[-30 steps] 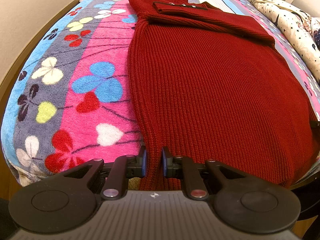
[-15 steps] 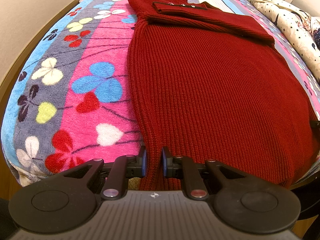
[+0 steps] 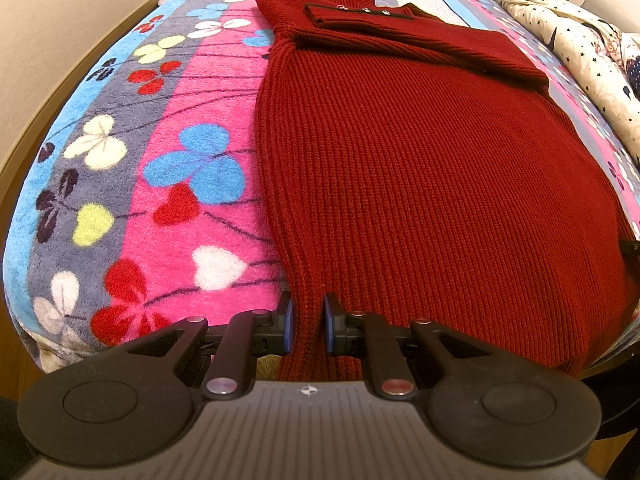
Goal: Fold small clothes
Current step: 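Grasp the side edge of the sweater with both tools and hold, then lift the side edge with both tools and fold it over the body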
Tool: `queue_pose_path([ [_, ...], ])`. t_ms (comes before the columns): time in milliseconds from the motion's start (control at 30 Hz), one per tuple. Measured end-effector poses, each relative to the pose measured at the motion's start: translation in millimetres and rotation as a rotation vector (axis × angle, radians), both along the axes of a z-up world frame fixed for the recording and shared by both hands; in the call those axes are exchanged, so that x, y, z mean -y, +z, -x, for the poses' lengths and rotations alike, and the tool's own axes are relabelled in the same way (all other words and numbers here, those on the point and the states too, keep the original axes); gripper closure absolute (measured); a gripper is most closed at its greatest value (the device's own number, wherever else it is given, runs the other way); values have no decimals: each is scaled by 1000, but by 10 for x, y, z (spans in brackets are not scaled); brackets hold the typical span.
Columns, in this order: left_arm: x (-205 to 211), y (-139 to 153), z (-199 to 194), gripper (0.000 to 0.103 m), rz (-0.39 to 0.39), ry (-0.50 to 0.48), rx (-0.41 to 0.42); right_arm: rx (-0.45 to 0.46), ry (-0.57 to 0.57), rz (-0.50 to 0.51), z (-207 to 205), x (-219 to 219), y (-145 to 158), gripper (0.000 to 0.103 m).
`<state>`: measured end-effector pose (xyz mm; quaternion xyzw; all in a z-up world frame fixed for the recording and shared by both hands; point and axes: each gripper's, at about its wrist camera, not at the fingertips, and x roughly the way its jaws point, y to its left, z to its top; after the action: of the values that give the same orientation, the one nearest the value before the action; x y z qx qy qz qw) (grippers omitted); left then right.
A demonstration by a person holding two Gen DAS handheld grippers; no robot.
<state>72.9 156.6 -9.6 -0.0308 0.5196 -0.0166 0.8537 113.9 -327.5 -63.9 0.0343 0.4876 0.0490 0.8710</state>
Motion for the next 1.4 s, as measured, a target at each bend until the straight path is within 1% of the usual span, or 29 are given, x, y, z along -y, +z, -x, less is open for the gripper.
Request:
queue_pose_path([
  [33, -1, 4, 8, 87, 0, -1, 0, 0, -2, -1, 1, 5, 1, 84],
  [167, -9, 19, 55, 87, 4, -1, 1, -17, -23, -7, 19, 58, -7, 77],
  [267, 0, 19, 83, 87, -2, -7, 0, -31, -27, -13, 36, 69, -20, 77],
  [433, 13, 14, 84, 87, -6, -12, 1, -26, -6, 9, 45, 23, -28, 77],
  [500, 19, 21, 87, 90, -8, -21, 8, -19, 6, 5, 49, 12, -18, 90],
  [600, 35, 77, 110, 92, -12, -34, 38, 12, 28, 1, 70, -6, 33, 92],
  [633, 46, 129, 125, 92, -6, -44, 58, 25, 29, -17, 76, 2, 65, 92],
  [733, 92, 354, 172, 93, 20, -68, 130, 88, 27, -131, 103, 77, 267, 93],
  [833, 95, 654, 248, 93, 59, -86, 204, 173, 19, -235, 181, 181, 559, 93],
  [933, 37, 920, 328, 94, 88, -99, 260, 269, 24, -336, 349, 317, 861, 94],
  [1033, -87, 1196, 438, 94, 157, -94, 308, 343, 20, -421, 551, 499, 1113, 94],
  [1167, -259, 1566, 688, 95, 254, -112, 365, 432, -5, -535, 918, 728, 1314, 94],
  [1267, -415, 1813, 924, 95, 335, -120, 401, 512, -17, -616, 1283, 897, 1439, 95],
  [1333, -538, 1906, 994, 95, 389, -99, 412, 540, -28, -667, 1424, 1003, 1464, 95],
  [1400, -666, 1894, 908, 94, 433, -63, 394, 541, -53, -700, 1431, 1100, 1453, 94],
])
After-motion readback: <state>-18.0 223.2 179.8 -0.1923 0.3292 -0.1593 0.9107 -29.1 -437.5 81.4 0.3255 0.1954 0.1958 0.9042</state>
